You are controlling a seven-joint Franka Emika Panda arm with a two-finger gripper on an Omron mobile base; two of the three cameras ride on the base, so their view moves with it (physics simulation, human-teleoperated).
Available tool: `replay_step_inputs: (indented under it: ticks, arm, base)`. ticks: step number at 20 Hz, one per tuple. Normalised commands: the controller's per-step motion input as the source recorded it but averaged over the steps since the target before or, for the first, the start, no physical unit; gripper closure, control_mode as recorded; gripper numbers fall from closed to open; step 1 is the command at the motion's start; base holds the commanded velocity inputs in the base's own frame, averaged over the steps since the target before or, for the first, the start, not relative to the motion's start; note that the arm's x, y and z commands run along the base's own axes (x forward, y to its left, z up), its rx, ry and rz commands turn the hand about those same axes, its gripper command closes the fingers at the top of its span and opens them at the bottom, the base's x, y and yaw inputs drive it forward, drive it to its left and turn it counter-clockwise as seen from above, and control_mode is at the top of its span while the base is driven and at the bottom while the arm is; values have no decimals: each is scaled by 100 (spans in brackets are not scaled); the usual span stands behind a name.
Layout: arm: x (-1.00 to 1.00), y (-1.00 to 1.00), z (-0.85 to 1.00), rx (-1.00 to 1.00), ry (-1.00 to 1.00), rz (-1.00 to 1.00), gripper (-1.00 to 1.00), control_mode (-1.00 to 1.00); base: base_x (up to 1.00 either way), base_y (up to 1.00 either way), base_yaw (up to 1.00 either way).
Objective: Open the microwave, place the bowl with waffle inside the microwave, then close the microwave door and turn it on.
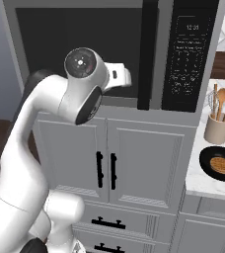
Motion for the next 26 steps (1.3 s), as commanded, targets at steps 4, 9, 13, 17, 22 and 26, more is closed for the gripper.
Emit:
replay_step_inputs:
  ticks: [4, 9, 13, 17, 22, 26]
  arm:
    - [29, -46, 27, -2, -23, -1, -100, -100]
    - [15, -71, 35, 2, -1, -11, -100, -100]
    - [1, -69, 32, 9, 0, -18, -100, -100]
    - [21, -55, 7, 8, 2, -17, -100, -100]
    - [55, -2, -4, 0, 3, -2, -100, -100]
    - [36, 0, -10, 3, 5, 0, -100, -100]
  base:
    - [0, 0, 0]
    - [0, 0, 0]
    - [0, 0, 0]
    - [0, 0, 0]
    - [0, 0, 0]
    - [0, 0, 0]
